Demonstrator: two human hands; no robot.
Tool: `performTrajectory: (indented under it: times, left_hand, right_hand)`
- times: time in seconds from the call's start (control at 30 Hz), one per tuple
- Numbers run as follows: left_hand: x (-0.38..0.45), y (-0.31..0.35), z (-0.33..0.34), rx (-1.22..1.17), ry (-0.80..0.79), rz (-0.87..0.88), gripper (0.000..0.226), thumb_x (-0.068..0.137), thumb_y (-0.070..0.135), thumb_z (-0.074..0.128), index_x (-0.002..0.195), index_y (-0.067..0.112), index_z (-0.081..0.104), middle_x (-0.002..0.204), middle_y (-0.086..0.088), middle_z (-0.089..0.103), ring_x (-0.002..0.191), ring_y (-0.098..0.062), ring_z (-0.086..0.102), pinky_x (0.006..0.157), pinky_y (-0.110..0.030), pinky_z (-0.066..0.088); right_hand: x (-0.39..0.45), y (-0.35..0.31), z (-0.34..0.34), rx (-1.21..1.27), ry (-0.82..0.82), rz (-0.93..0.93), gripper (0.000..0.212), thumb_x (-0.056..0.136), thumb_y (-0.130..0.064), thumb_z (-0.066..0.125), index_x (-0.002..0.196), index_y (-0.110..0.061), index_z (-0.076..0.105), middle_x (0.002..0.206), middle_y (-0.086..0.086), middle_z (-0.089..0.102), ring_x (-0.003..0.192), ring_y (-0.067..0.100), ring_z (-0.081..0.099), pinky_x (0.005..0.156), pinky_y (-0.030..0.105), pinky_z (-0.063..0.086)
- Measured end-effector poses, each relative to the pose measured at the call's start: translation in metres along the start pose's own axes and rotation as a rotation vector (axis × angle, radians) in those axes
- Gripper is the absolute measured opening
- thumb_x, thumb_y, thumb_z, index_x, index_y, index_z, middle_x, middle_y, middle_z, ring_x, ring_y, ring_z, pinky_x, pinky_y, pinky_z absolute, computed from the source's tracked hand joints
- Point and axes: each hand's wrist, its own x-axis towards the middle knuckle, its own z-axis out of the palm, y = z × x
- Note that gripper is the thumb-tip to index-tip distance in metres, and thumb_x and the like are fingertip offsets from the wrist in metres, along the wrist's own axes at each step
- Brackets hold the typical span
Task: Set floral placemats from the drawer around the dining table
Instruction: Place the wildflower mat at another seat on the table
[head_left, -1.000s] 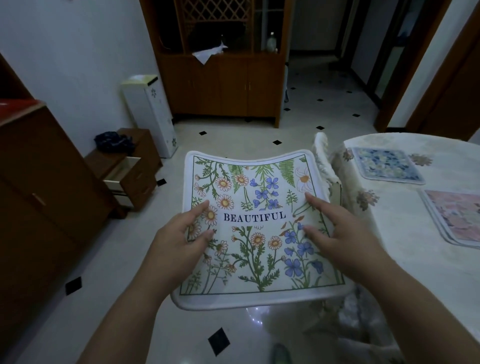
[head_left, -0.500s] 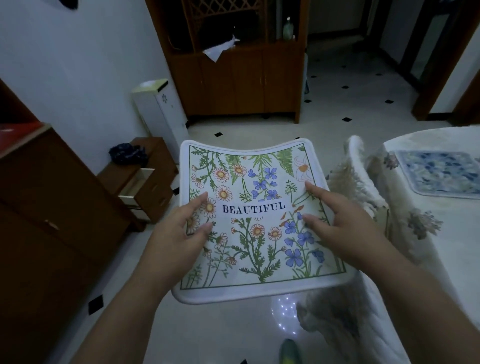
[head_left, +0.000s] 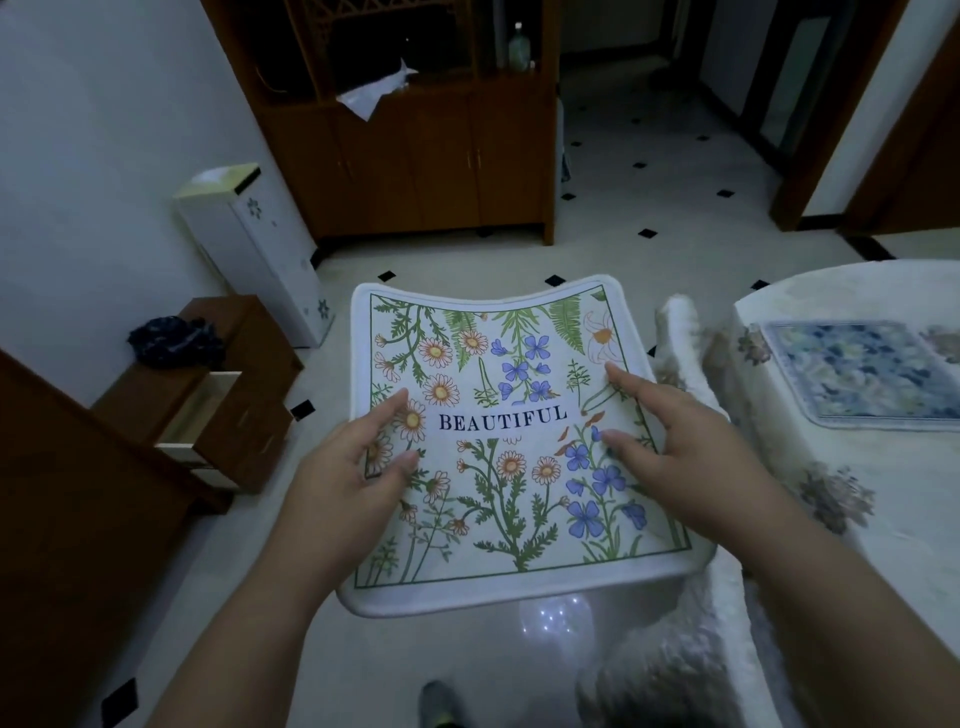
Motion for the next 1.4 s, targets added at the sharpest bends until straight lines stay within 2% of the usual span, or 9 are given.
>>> performTrajectory:
  times: [0.13,0.27,0.4,0.5,0.67,0.97,1.07,1.2,1.4]
  left_hand:
    - [0.048,-0.001,0.016,0.000,-0.062,0.037,0.056,0.094,0.026,0.070,0.142,0.046,0.052,0.121,0.025,0.052,0.111,-0.001,0.056,0.097,-0.027,0.050]
    - [0.110,-0.007,0.028,-0.037,-0.122,0.068,0.054,0.094,0.026,0.070,0.139,0.051,0.052,0.114,0.038,0.048,0.099,0.025,0.047,0.083,-0.001,0.040]
    - [0.184,-0.017,0.028,-0.080,-0.200,0.101,0.055,0.095,0.026,0.069,0.141,0.050,0.050,0.116,0.035,0.049,0.104,0.014,0.052,0.092,-0.021,0.050]
    - [0.242,-0.027,0.023,-0.093,-0.235,0.123,0.056,0.095,0.027,0.067,0.143,0.050,0.049,0.115,0.036,0.048,0.105,0.009,0.054,0.087,-0.020,0.049]
    - [0.328,-0.041,0.011,-0.103,-0.289,0.125,0.056,0.095,0.029,0.067,0.142,0.053,0.048,0.119,0.027,0.050,0.110,-0.007,0.061,0.092,-0.040,0.058]
    - [0.431,-0.046,0.018,-0.118,-0.378,0.194,0.053,0.095,0.028,0.067,0.140,0.051,0.052,0.123,0.025,0.054,0.110,-0.001,0.059,0.089,-0.029,0.056]
    - [0.461,-0.041,0.030,-0.119,-0.412,0.203,0.053,0.095,0.029,0.068,0.139,0.053,0.052,0.120,0.034,0.051,0.111,-0.007,0.061,0.094,-0.037,0.057]
    - [0.504,-0.028,0.048,-0.088,-0.420,0.215,0.053,0.096,0.029,0.067,0.140,0.052,0.051,0.125,0.023,0.054,0.110,-0.010,0.063,0.093,-0.040,0.058]
    - [0.580,0.010,0.084,-0.037,-0.412,0.249,0.052,0.096,0.032,0.066,0.140,0.056,0.049,0.117,0.032,0.050,0.101,-0.004,0.063,0.081,-0.030,0.060]
  right_hand:
    - [0.027,0.006,-0.001,-0.011,0.029,0.067,0.066,0.093,-0.030,0.068,0.151,-0.042,0.038,0.134,-0.013,0.051,0.110,-0.005,0.042,0.096,0.013,0.030]
    - [0.067,0.009,0.003,-0.029,0.080,0.130,0.066,0.093,-0.031,0.068,0.150,-0.042,0.038,0.141,-0.011,0.052,0.112,-0.002,0.045,0.099,0.019,0.035]
    - [0.119,-0.002,0.014,-0.058,0.127,0.183,0.066,0.092,-0.031,0.069,0.150,-0.042,0.039,0.142,-0.012,0.051,0.111,-0.002,0.044,0.099,0.020,0.036]
    - [0.164,-0.016,0.025,-0.091,0.153,0.201,0.067,0.093,-0.031,0.068,0.151,-0.041,0.037,0.141,-0.012,0.053,0.109,-0.001,0.048,0.097,0.020,0.038]
    - [0.232,-0.040,0.045,-0.163,0.161,0.261,0.066,0.096,-0.033,0.064,0.153,-0.041,0.032,0.142,-0.010,0.052,0.106,-0.001,0.043,0.089,0.015,0.032]
    - [0.301,-0.043,0.059,-0.133,0.212,0.349,0.066,0.095,-0.032,0.065,0.153,-0.039,0.034,0.143,-0.007,0.053,0.113,0.002,0.045,0.092,0.016,0.030]
    - [0.326,-0.034,0.058,-0.132,0.222,0.376,0.067,0.095,-0.034,0.065,0.153,-0.042,0.033,0.144,-0.006,0.052,0.124,0.010,0.049,0.094,0.017,0.031]
    - [0.365,-0.016,0.052,-0.120,0.242,0.389,0.067,0.094,-0.035,0.065,0.153,-0.043,0.033,0.145,-0.007,0.050,0.125,0.011,0.050,0.093,0.019,0.032]
    - [0.442,0.025,0.031,-0.068,0.278,0.387,0.068,0.094,-0.033,0.066,0.153,-0.041,0.034,0.141,-0.007,0.050,0.123,0.011,0.048,0.094,0.020,0.031]
